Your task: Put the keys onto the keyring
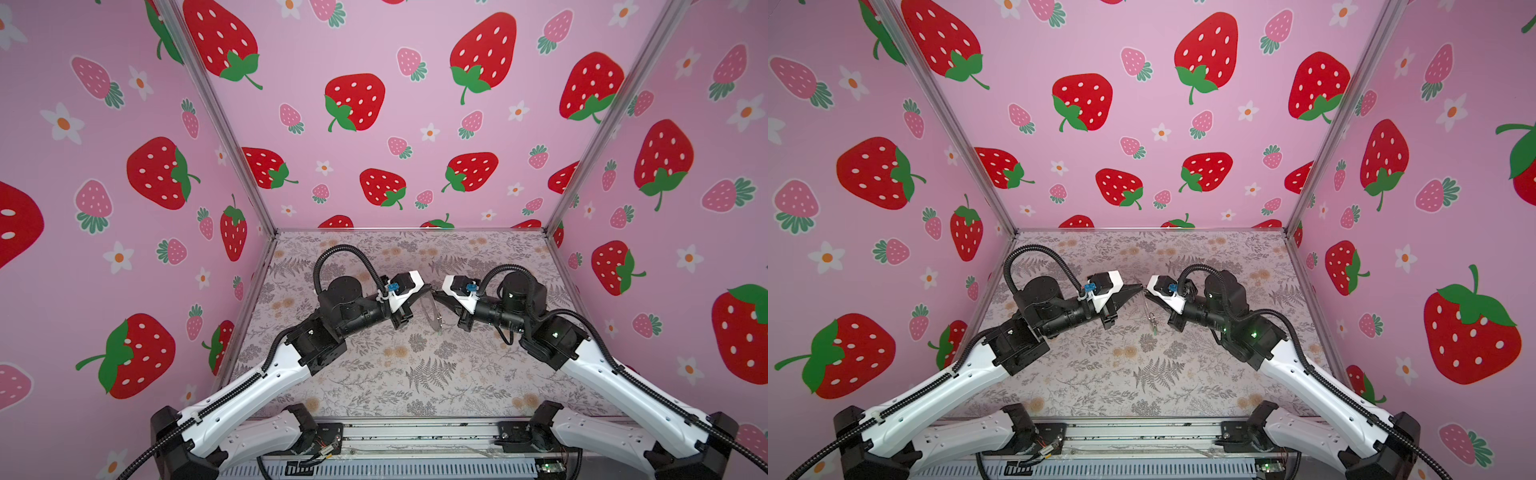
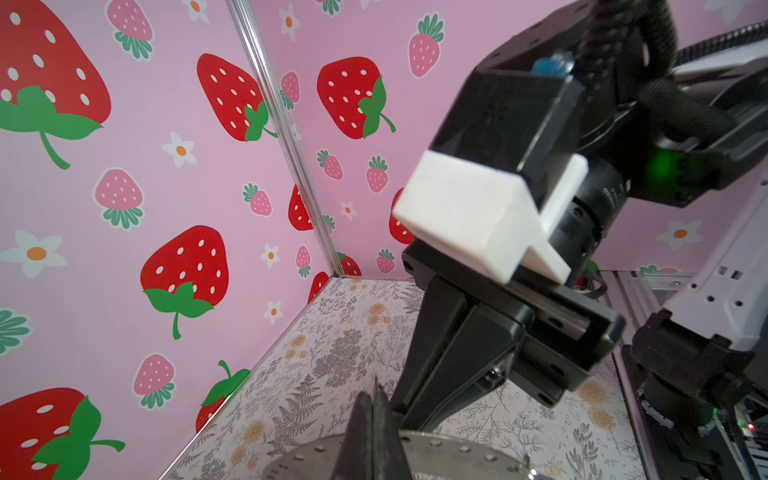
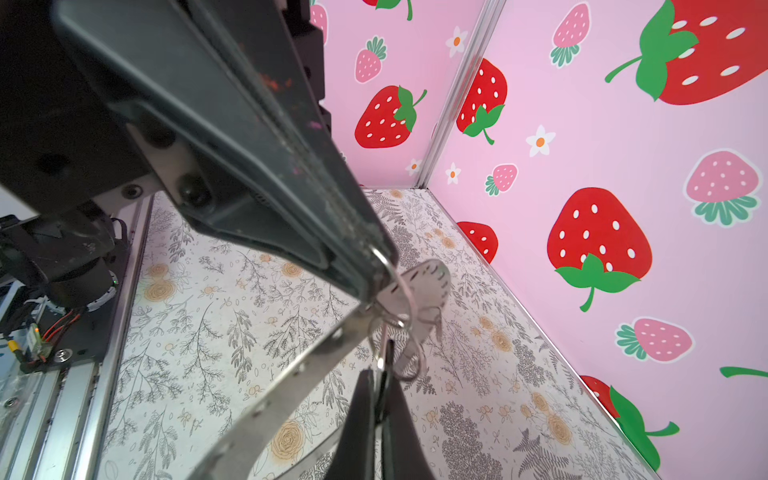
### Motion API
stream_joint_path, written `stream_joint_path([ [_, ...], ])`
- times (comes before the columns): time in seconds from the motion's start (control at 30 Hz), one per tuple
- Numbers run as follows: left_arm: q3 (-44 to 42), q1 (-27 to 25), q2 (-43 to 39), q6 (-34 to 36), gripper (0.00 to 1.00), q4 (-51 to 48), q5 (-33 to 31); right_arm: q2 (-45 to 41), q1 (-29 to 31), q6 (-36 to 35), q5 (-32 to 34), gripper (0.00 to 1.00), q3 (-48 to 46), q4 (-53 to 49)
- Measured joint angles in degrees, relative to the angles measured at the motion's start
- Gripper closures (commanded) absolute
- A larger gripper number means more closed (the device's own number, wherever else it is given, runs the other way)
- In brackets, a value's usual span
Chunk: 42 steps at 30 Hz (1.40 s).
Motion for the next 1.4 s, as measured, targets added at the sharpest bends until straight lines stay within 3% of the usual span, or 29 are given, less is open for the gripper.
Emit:
stream_joint_path([
  [0.23,-2.0,0.0,0.0,-1.1,1.00,1.5,-0.1,2.0,0.0,-1.1,-0.9,1.00,0.0,-0.2],
  [0.3,-2.4,0.1,0.0,-1.3,1.00,1.7,-0.2,2.3,0.0,-1.2,-0.9,0.91,0.0,-0.2],
  [0.37,-2.6,0.1,0.0,-1.5,1.00,2.0,-0.2,2.4,0.1,-1.4,-0.8,0.75,0.0,-0.2],
  [0.47,-2.6,0.2,0.0,-1.6,1.00,3.1,-0.1,2.2,0.3,-1.7,0.3,0.69,0.0,-0.5],
  [0.67,-3.0,2.8,-0.5,-2.7,1.00,3.4,3.6,-4.7,-0.3,-4.2,4.7,0.72,-1.6,-1.6],
  [0.83,-3.3,5.9,-0.7,-4.2,1.00,3.4,10.3,-9.4,-1.2,-5.8,1.6,0.82,-1.2,-1.6],
  [1.03,-3.3,6.3,-0.6,-4.5,1.00,3.2,15.3,-4.8,-1.3,-5.8,-5.7,0.80,2.3,-1.9],
  [1.4,-3.3,6.4,-0.6,-4.2,1.00,2.8,19.2,-1.6,-1.3,-5.1,-8.9,0.80,2.7,-3.7],
])
